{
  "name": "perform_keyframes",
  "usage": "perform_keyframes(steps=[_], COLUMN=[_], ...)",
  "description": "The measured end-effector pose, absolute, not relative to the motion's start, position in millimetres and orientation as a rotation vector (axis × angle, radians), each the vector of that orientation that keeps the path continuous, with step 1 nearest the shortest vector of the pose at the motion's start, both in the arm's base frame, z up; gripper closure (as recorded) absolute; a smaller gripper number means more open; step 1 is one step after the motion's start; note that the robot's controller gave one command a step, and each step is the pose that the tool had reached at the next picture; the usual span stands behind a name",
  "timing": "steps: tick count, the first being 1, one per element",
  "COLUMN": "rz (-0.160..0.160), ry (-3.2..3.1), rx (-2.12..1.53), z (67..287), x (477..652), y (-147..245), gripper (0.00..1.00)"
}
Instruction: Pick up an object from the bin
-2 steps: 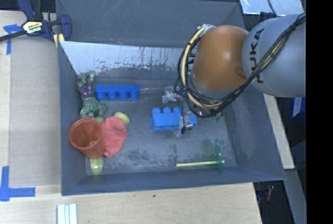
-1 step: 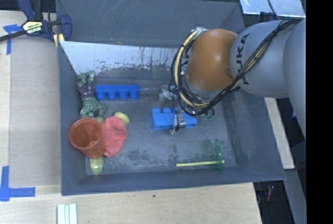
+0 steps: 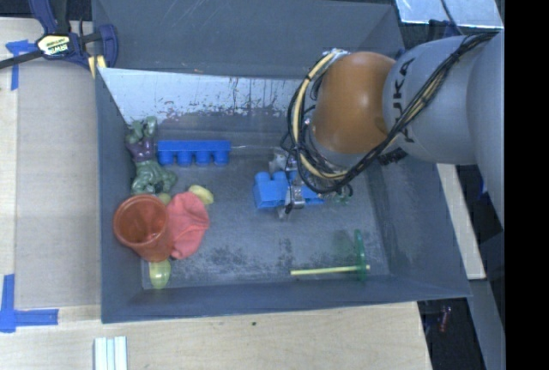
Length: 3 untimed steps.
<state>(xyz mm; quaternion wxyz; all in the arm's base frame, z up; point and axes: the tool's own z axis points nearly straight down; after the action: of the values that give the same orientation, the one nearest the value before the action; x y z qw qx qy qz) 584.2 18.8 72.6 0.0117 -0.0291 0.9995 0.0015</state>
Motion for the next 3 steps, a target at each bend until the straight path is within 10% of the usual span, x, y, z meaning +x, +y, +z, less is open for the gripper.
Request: perform_keyframes(steps=[3], rz=[0.004], ry=[3.123], rx=[-0.09], z=[132], x=[582.0], y=[18], gripper=[1.0])
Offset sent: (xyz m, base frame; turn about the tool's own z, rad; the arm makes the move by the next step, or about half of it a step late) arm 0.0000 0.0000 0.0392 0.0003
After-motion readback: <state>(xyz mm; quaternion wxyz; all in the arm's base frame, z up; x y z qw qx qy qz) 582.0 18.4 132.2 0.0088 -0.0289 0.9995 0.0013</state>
